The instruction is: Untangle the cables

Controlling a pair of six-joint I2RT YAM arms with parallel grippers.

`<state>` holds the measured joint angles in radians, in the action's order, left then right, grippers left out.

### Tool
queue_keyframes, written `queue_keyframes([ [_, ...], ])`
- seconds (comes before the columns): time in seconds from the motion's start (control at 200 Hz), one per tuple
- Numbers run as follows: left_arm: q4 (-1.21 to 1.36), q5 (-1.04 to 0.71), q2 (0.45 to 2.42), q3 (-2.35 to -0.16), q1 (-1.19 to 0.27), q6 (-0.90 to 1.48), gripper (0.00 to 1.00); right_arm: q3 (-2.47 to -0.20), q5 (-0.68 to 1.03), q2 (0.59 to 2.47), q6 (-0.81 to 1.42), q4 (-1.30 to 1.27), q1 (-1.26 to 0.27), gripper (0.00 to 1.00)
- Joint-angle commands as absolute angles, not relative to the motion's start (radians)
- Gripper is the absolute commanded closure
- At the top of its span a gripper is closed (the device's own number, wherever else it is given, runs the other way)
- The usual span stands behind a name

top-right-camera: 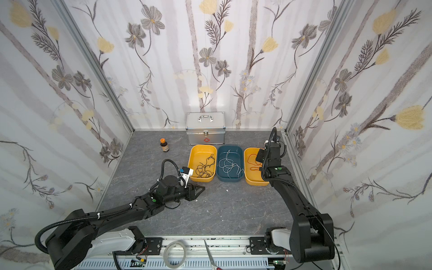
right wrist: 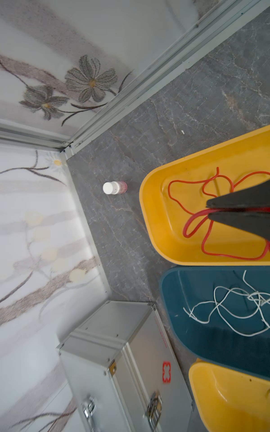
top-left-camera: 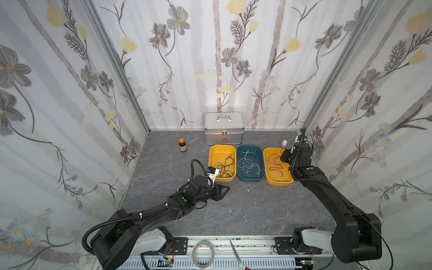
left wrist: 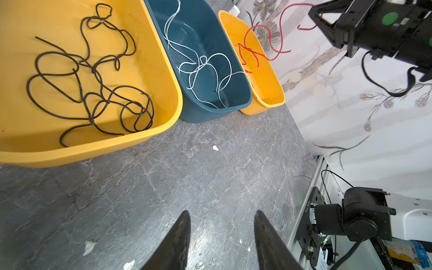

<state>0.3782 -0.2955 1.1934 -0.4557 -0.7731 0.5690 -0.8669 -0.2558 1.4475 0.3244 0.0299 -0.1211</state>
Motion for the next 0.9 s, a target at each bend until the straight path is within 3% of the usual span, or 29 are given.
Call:
queue_keyframes([
  [0.0, 0.391, -0.288, 1.197, -0.453, -0.77, 0.575, 0.54, -0.852, -0.255, 1.496, 0.335, -0.001, -0.111, 0.99],
  [0.145, 0.387, -0.285, 1.197, -0.451, -0.765, 0.579, 0.54, -0.841, -0.225, 1.558, 0.345, -0.015, -0.098, 0.96],
  [0.245, 0.385, -0.28, 1.194, -0.448, -0.761, 0.584, 0.54, -0.838, -0.22, 1.572, 0.351, -0.008, -0.092, 0.76],
  [0.435, 0.378, -0.279, 1.195, -0.453, -0.752, 0.587, 0.55, -0.835, -0.222, 1.544, 0.35, 0.008, -0.085, 0.56],
  [0.68, 0.305, -0.212, 1.181, -0.469, -0.709, 0.616, 0.56, -0.76, -0.22, 1.411, 0.354, -0.071, -0.08, 0.36],
  [0.894, 0.166, -0.089, 1.126, -0.485, -0.629, 0.638, 0.55, -0.595, -0.297, 1.227, 0.357, -0.244, -0.073, 0.24],
])
